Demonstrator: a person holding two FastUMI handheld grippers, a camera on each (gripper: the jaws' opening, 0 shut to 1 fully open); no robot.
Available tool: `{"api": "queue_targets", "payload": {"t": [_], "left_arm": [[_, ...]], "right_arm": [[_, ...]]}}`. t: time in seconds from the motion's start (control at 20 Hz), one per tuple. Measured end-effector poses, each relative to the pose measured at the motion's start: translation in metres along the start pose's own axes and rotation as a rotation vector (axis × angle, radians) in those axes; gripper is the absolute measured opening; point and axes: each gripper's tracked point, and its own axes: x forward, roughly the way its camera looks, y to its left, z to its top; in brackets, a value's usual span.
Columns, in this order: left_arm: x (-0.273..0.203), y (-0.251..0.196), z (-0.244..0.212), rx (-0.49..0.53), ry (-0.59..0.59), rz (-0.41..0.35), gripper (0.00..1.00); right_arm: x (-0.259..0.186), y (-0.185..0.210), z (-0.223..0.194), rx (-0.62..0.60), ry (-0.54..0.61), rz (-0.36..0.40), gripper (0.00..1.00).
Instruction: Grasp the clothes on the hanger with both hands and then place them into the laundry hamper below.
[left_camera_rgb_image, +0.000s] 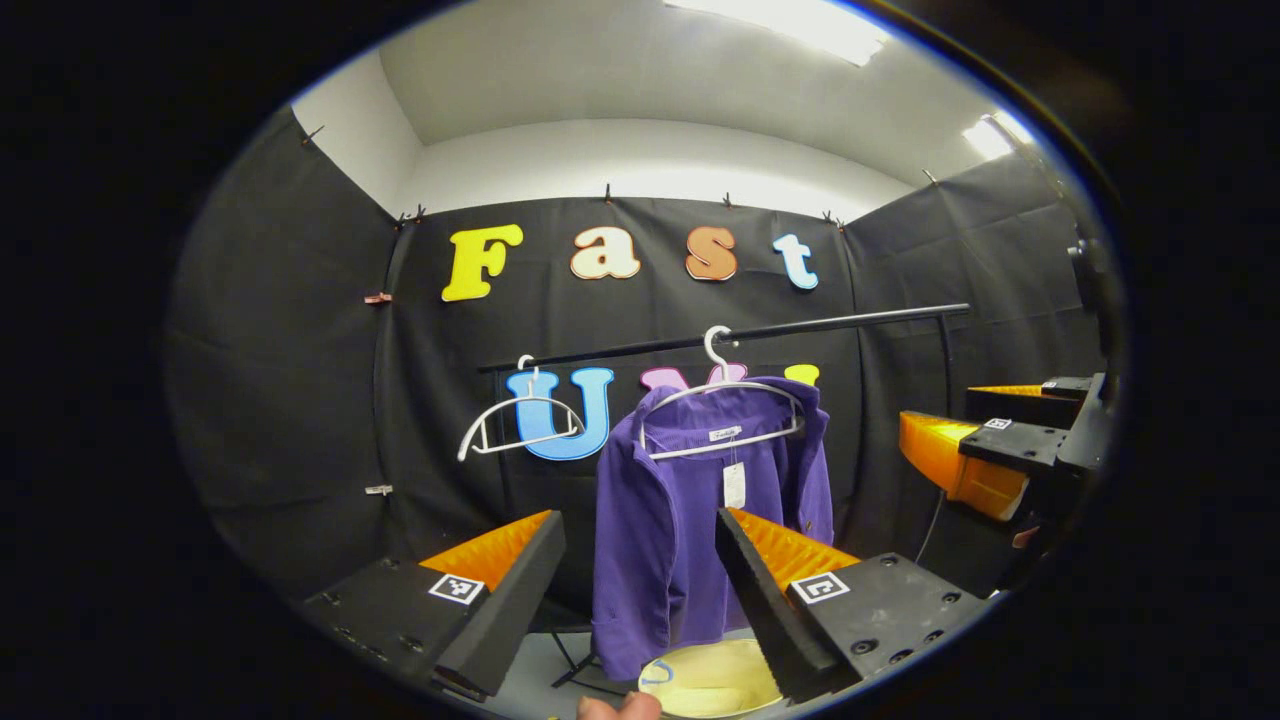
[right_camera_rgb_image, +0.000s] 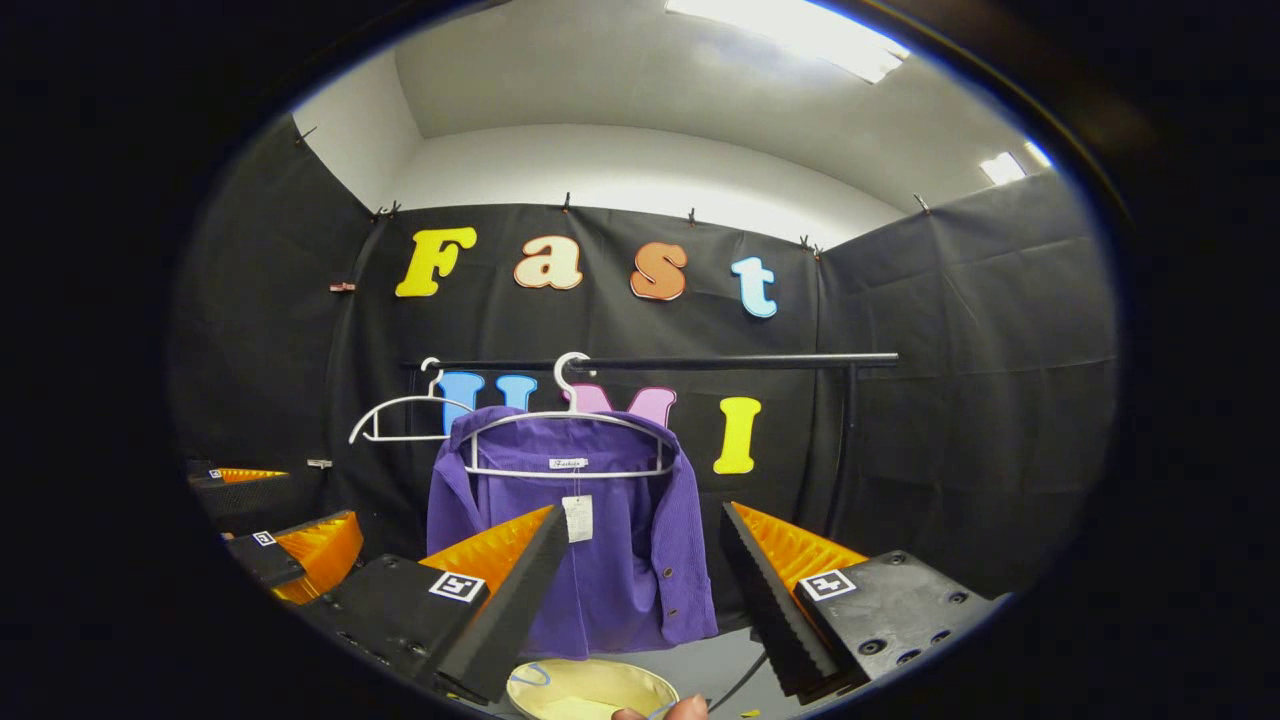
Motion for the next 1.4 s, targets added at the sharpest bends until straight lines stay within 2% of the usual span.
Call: {"api": "queue_targets", "payload": {"t": [0.25, 0.3, 0.5, 0.7, 0.95, 1.0, 1.05, 1.15, 1.3, 1.4], "left_arm": [[0.039, -0.012, -0.004, -0.011, 0.003, 0.002, 0.95], [0.049, -0.012, -0.006, -0.004, 0.002, 0.011, 0.93], [0.095, -0.017, -0.016, 0.005, 0.02, 0.045, 0.95], [0.142, -0.008, -0.029, 0.016, 0.034, 0.108, 0.94], [0.197, 0.012, -0.044, 0.012, 0.062, 0.194, 0.96], [0.206, 0.016, -0.048, 0.015, 0.067, 0.208, 0.99], [0.214, 0.017, -0.051, 0.018, 0.072, 0.219, 0.96], [0.227, 0.021, -0.056, 0.027, 0.076, 0.237, 0.99], [0.242, 0.025, -0.063, 0.044, 0.078, 0.258, 0.96], [0.247, 0.031, -0.063, 0.053, 0.071, 0.284, 0.94]], "right_arm": [[0.034, -0.019, -0.009, -0.012, 0.006, -0.019, 0.98], [0.044, -0.023, -0.011, -0.008, 0.007, -0.021, 0.98], [0.089, -0.033, -0.027, 0.012, 0.023, -0.019, 0.98], [0.136, -0.033, -0.044, 0.013, 0.034, 0.013, 0.98], [0.202, -0.027, -0.071, 0.026, 0.057, 0.052, 0.98], [0.215, -0.026, -0.078, 0.025, 0.062, 0.06, 0.98], [0.227, -0.026, -0.083, 0.023, 0.065, 0.067, 0.98], [0.249, -0.026, -0.095, 0.031, 0.069, 0.066, 0.98], [0.28, -0.027, -0.108, 0.051, 0.066, 0.07, 0.98], [0.295, -0.024, -0.113, 0.033, 0.05, 0.099, 0.98]]}}
